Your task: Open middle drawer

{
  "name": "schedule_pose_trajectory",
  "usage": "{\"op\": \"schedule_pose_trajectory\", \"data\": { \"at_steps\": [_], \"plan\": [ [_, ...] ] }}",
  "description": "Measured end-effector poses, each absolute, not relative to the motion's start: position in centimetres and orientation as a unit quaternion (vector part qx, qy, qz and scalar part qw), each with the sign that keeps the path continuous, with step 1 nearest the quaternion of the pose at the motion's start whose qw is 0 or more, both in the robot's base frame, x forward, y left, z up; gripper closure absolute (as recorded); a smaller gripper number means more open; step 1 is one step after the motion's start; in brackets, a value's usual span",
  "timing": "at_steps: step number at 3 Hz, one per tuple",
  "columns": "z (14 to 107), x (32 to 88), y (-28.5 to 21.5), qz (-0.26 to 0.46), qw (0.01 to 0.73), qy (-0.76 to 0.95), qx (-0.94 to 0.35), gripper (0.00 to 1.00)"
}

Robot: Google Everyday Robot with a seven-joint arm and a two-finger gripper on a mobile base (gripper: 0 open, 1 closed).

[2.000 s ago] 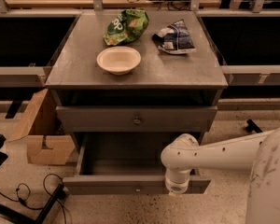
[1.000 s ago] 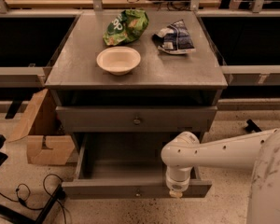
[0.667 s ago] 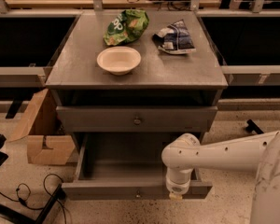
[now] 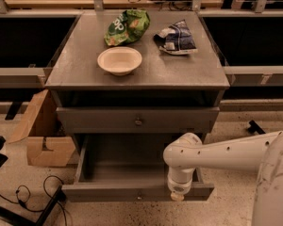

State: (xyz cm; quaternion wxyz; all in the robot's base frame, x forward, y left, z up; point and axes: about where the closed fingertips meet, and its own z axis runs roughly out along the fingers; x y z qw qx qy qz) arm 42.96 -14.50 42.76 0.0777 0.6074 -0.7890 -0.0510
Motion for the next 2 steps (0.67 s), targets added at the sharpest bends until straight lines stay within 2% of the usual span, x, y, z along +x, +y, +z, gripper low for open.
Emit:
{"op": "schedule_pose_trajectory", "data": {
  "at_steps": [2],
  "plan": [
    [42.78,42.53,-14.29,-0.061,0.082,-0.792,0.602,1.0]
  ]
}}
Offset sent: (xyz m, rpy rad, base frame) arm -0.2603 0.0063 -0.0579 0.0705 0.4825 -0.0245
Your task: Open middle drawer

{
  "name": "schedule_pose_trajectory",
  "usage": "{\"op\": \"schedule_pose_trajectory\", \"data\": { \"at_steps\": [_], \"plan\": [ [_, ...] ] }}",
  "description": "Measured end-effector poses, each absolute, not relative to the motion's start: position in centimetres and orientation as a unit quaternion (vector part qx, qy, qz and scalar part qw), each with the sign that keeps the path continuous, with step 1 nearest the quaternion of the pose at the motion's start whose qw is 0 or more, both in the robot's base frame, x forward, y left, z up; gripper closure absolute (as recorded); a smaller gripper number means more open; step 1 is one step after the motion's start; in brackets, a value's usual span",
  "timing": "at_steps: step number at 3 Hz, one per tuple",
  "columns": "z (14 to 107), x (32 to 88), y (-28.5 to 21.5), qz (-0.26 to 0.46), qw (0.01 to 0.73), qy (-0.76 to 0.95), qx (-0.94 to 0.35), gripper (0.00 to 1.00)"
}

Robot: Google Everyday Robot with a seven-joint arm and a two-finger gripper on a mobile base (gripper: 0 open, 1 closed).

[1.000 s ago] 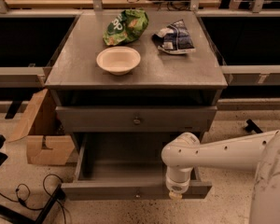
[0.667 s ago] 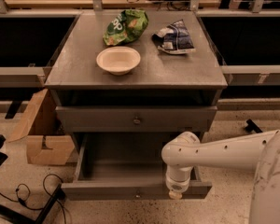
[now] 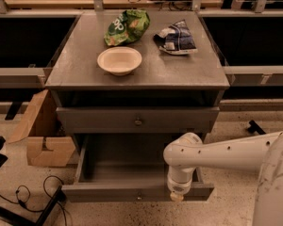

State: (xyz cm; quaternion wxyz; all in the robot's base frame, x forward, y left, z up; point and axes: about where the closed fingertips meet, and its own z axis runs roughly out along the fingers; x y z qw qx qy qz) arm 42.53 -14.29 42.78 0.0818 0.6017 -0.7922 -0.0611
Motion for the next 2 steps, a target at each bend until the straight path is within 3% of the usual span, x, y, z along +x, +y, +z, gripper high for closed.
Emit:
{"op": "schedule_pose_trajectory", "data": {
  "at_steps": [2],
  "plan": [
    [42.87,42.53,-14.13,-0.069,0.084,-0.792,0.601,1.0]
  ]
}}
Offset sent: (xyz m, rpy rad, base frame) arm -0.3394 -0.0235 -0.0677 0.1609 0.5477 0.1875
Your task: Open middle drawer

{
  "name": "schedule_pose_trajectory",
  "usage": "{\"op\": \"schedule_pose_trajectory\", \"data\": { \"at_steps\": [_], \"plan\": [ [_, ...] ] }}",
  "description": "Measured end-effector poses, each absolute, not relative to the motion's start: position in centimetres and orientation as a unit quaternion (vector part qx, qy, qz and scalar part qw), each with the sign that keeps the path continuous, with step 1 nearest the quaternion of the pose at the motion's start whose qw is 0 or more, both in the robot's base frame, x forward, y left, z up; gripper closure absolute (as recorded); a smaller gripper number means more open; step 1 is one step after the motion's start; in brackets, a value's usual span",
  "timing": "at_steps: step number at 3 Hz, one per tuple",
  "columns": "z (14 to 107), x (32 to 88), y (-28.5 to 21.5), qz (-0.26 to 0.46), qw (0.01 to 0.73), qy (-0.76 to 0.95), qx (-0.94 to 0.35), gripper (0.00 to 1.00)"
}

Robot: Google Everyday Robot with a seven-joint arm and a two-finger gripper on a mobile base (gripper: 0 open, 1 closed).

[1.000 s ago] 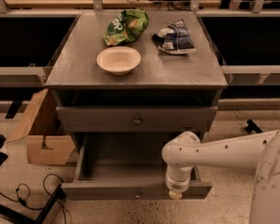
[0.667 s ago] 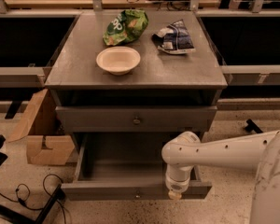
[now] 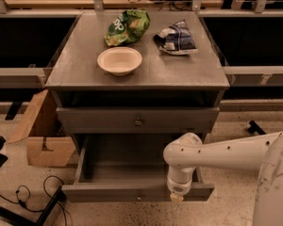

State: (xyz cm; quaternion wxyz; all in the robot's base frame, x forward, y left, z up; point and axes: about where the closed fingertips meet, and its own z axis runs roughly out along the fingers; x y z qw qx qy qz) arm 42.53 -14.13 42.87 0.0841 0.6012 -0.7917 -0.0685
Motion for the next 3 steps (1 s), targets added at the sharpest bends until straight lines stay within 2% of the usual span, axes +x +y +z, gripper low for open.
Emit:
{"op": "schedule_pose_trajectory", "data": {
  "at_steps": [1,3],
  "plan": [
    [42.95,42.78,-14.13,-0.069,0.084,-0.792,0.601,0.98],
    [42.94,42.78,-14.13,-0.069,0.084,-0.792,0.601,0.53]
  ]
}}
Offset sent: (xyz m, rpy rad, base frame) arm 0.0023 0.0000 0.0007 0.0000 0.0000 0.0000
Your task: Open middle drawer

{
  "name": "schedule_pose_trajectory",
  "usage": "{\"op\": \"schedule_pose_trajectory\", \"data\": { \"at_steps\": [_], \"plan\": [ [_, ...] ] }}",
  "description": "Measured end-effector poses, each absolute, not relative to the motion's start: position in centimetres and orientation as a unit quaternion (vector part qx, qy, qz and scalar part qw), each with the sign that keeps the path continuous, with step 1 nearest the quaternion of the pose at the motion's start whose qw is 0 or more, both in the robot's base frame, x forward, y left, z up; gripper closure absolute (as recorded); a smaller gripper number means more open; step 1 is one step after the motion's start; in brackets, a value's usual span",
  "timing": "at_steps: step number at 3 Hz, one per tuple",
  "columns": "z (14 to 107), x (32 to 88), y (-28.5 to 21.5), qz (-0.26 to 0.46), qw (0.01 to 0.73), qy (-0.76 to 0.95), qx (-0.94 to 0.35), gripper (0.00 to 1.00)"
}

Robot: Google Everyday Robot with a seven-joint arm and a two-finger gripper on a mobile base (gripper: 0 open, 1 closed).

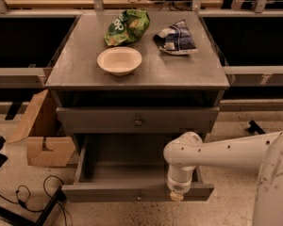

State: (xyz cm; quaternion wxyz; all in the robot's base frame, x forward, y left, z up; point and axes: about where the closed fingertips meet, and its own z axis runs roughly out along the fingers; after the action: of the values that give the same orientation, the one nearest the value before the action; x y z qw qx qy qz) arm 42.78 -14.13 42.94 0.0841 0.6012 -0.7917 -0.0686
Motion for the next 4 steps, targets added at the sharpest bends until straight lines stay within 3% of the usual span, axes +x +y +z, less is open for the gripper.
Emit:
{"op": "schedule_pose_trajectory", "data": {
  "at_steps": [1,2,4],
  "plan": [
    [42.9,42.8,-14.1,-0.069,0.084,-0.792,0.601,0.21],
    [42.9,42.8,-14.1,-0.069,0.084,-0.792,0.601,0.01],
    [44.2,43.2,-13.7,-0.072,0.072,-0.781,0.617,0.0]
  ]
}}
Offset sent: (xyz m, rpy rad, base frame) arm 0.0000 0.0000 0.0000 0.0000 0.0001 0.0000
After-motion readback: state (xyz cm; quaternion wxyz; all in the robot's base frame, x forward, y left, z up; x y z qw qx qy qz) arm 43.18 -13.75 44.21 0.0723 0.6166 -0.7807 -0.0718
